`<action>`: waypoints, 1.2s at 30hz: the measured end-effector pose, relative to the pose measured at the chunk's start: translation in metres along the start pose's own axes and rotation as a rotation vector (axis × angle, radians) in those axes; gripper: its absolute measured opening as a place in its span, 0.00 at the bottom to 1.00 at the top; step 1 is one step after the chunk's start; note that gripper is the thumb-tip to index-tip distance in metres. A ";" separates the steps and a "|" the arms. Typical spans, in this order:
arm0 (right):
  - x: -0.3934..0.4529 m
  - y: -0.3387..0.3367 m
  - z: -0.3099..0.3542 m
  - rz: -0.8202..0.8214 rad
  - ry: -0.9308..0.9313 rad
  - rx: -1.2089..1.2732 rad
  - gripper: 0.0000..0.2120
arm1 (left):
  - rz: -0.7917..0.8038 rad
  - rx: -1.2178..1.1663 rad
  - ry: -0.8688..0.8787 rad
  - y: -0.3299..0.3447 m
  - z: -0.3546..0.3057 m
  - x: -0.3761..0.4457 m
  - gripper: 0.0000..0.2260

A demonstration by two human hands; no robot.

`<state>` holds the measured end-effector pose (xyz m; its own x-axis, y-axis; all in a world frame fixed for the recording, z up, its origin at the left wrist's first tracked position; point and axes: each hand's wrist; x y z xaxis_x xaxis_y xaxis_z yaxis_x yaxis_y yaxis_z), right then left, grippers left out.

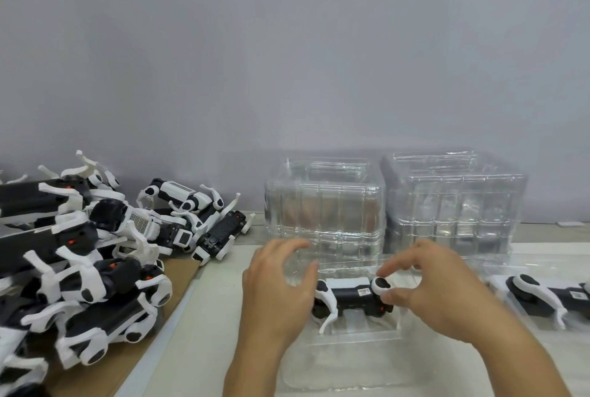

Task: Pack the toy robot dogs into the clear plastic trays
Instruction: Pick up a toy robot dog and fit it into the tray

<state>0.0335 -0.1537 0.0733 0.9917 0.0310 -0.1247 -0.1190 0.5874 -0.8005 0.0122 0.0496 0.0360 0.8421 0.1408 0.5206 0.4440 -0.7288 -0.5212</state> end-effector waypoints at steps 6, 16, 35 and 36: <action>0.006 0.005 -0.004 -0.035 -0.014 0.041 0.09 | 0.324 0.098 0.231 0.019 -0.032 -0.005 0.08; 0.014 0.005 -0.017 -0.074 -0.058 0.109 0.11 | 0.348 0.253 0.226 0.038 -0.040 -0.011 0.15; 0.020 0.013 -0.016 -0.098 -0.024 0.139 0.21 | 0.269 0.271 0.011 0.050 -0.058 -0.015 0.11; 0.020 0.013 -0.015 -0.097 -0.024 0.137 0.21 | 0.272 0.277 0.008 0.051 -0.059 -0.016 0.12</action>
<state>0.0507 -0.1575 0.0512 0.9993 -0.0125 -0.0356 -0.0170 0.6929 -0.7208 0.0035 -0.0291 0.0416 0.9388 -0.0388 0.3424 0.2712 -0.5298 -0.8036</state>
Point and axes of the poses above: each hand's wrist, its own x-axis towards the middle knuckle, its own y-axis out of the palm, z = x × y, and after that the axes turned 9 degrees about y, right-handed
